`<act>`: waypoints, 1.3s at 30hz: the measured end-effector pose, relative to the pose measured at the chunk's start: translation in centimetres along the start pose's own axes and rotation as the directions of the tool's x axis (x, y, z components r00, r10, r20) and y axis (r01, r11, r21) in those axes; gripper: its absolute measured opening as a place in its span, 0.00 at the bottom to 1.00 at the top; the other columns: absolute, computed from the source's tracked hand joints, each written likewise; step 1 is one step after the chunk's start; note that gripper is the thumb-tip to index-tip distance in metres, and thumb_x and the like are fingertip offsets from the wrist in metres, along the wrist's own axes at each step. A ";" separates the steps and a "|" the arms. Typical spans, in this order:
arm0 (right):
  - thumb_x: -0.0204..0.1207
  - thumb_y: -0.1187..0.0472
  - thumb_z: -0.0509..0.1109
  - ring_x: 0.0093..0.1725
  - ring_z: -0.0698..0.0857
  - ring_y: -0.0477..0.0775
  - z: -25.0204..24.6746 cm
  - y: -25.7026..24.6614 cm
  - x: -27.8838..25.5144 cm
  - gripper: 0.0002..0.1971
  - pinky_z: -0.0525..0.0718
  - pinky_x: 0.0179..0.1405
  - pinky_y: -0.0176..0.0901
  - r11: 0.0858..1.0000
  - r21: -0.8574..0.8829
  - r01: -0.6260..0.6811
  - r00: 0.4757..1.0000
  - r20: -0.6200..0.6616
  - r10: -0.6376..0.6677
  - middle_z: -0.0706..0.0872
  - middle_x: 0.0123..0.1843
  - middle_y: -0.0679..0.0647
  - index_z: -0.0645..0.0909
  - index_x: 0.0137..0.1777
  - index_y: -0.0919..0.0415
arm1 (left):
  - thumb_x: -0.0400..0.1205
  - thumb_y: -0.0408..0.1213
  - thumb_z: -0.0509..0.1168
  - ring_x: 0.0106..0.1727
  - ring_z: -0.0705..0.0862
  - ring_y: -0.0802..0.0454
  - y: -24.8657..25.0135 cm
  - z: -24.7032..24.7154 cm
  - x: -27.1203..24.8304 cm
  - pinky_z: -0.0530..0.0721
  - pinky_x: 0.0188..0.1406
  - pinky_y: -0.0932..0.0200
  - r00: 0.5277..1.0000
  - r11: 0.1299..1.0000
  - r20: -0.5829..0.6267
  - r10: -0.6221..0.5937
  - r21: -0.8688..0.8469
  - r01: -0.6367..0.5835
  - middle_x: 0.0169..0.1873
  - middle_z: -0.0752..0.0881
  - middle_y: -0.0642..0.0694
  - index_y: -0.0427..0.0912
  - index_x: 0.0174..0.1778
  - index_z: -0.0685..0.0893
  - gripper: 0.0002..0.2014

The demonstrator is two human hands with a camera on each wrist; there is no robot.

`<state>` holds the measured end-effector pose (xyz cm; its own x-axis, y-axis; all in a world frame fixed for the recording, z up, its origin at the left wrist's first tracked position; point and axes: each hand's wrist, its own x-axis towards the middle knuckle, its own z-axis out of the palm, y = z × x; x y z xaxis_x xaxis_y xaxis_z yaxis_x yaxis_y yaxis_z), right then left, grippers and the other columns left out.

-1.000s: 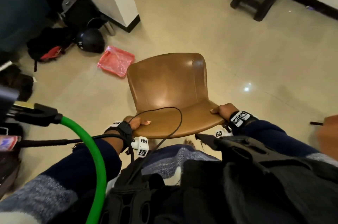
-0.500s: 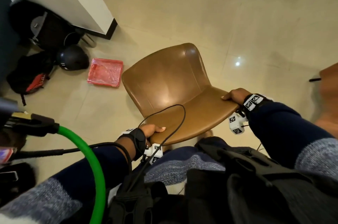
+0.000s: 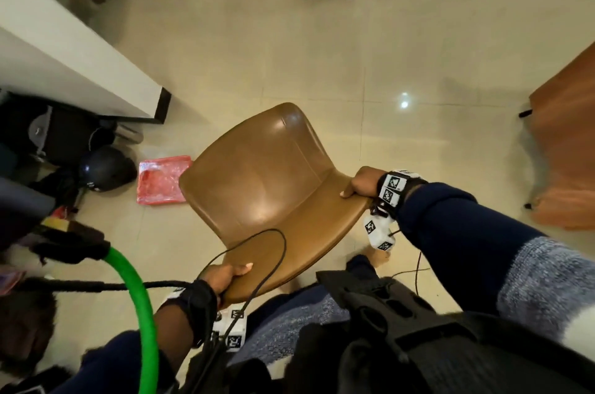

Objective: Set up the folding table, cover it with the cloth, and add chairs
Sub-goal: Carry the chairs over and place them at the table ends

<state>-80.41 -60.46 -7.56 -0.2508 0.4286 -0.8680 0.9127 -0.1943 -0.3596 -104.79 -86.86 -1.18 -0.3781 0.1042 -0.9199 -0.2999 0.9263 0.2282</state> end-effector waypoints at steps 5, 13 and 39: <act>0.72 0.56 0.80 0.27 0.83 0.60 -6.9 5.6 -0.7 0.14 0.82 0.27 0.44 0.981 0.193 0.002 0.999 -0.047 0.008 0.85 0.29 0.60 0.84 0.35 0.66 | 0.83 0.24 0.68 0.16 0.84 0.53 6.3 5.1 -3.7 0.78 0.12 0.66 0.995 0.995 0.002 0.100 0.013 -0.100 0.21 0.88 0.44 0.22 0.61 0.83 0.12; 0.73 0.62 0.79 0.31 0.83 0.63 -13.1 17.3 -3.7 0.12 0.84 0.39 0.53 0.828 0.554 -0.085 0.976 -0.122 0.181 0.83 0.30 0.63 0.81 0.40 0.70 | 0.83 0.22 0.66 0.15 0.82 0.53 16.5 14.8 -5.1 0.75 0.12 0.67 0.973 0.962 0.095 0.212 0.154 -0.225 0.18 0.85 0.44 0.29 0.42 0.81 0.04; 0.65 0.52 0.76 0.32 0.85 0.65 -10.7 19.8 -5.0 0.15 0.84 0.31 0.52 -0.129 0.951 0.281 0.602 -0.070 0.796 0.88 0.36 0.63 0.86 0.43 0.65 | 0.78 0.40 0.74 0.31 0.86 0.47 38.1 31.9 0.2 0.78 0.17 0.66 0.844 0.910 0.463 0.272 0.161 -0.382 0.41 0.88 0.47 0.40 0.60 0.86 0.16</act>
<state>-57.67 -57.00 -6.71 0.5976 0.1649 -0.7846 -0.4952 -0.6937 -0.5230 -88.37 -39.99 -2.84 0.0044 0.5077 -0.8615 0.0120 0.8614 0.5077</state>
